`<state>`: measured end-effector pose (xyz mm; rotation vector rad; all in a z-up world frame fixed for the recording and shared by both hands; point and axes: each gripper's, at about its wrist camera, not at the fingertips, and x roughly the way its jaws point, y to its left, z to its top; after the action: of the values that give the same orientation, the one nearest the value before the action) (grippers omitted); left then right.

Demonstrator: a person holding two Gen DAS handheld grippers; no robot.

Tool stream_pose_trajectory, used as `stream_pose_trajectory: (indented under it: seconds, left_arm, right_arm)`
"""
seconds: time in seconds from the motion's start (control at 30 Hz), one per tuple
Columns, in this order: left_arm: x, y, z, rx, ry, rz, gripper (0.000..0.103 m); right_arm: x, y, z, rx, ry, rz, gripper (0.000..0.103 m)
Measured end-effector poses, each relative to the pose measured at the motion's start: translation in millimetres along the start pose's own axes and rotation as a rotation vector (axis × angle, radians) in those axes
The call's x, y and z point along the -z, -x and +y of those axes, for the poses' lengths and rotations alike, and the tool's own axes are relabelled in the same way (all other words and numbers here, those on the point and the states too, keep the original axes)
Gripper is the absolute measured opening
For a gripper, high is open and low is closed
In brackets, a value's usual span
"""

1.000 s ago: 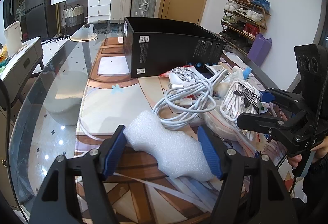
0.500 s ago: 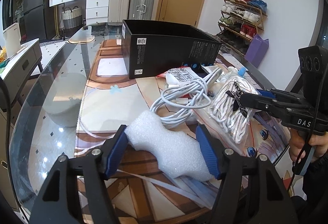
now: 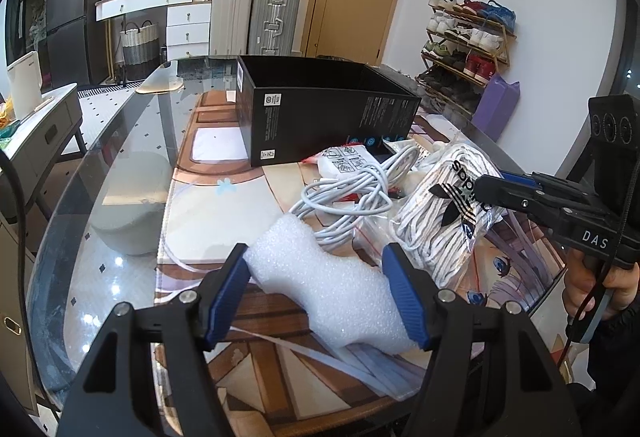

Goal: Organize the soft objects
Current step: 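Grasp the white foam piece with the left tool while the right tool grasps the adidas bag, then carry the foam and the adidas bag over the open black box with both tools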

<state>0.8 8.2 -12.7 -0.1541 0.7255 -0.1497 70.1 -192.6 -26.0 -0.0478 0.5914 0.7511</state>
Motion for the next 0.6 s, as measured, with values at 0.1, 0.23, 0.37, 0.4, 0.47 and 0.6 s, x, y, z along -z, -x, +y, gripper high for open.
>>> stream_pose_trajectory:
  seconds: [0.1,0.23,0.37,0.4,0.47,0.6]
  left_arm:
    - [-1.3,2.9,-0.7,-0.001,0.0,-0.007,0.067]
    - [-3.8,5.8,-0.6,-0.004,0.002,-0.014,0.067]
    - [-6.0,9.9,-0.1,-0.005,0.004,-0.023,0.067]
    - [-6.9,11.2,0.0,-0.006,0.004,-0.026,0.067]
    - [-8.4,13.1,0.6,-0.006,0.006,-0.032,0.067]
    - [-12.4,18.2,0.7,-0.01,0.005,-0.045,0.067]
  right_arm:
    - [-1.2,4.9,2.7,-0.002,0.006,-0.013,0.021]
    - [-2.1,11.5,6.4,-0.004,0.018,-0.029,0.021]
    - [-4.3,17.0,8.4,-0.009,0.023,-0.043,0.02]
    - [-5.0,18.8,9.4,-0.009,0.026,-0.048,0.02]
    - [-6.7,22.5,11.4,-0.013,0.029,-0.055,0.02]
    - [-10.5,29.2,15.8,-0.012,0.037,-0.069,0.02]
